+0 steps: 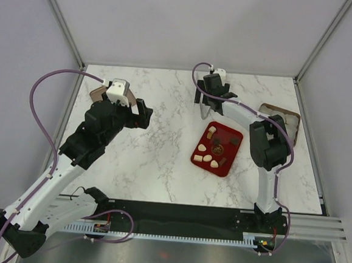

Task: Pack the chocolate

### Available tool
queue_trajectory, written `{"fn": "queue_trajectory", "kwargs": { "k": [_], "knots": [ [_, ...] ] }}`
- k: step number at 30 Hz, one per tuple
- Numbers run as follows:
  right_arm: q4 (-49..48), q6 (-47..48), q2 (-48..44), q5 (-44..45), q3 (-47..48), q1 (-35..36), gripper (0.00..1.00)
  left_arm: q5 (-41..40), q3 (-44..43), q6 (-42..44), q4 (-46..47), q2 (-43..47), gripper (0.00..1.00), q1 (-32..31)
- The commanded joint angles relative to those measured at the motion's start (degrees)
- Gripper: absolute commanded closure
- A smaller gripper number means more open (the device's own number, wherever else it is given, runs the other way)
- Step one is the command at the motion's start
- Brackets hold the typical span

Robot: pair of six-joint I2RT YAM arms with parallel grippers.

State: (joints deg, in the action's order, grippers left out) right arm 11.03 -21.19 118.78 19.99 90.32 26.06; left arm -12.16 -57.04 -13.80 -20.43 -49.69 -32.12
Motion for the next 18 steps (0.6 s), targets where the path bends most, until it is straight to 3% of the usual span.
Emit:
{"fn": "queue_trajectory", "kwargs": {
  "k": [1,18],
  "knots": [
    [-2.76,1.59,2.76,2.16,3.01,-0.14,0.02,-2.16,-0.27,2.03,2.85,0.74,0.01,-0.14],
    [-4.26,1.77,14.80,4.52,11.10,-0.05,0.02,-3.30,-0.27,2.46,2.85,0.56,0.01,0.04]
  ]
}}
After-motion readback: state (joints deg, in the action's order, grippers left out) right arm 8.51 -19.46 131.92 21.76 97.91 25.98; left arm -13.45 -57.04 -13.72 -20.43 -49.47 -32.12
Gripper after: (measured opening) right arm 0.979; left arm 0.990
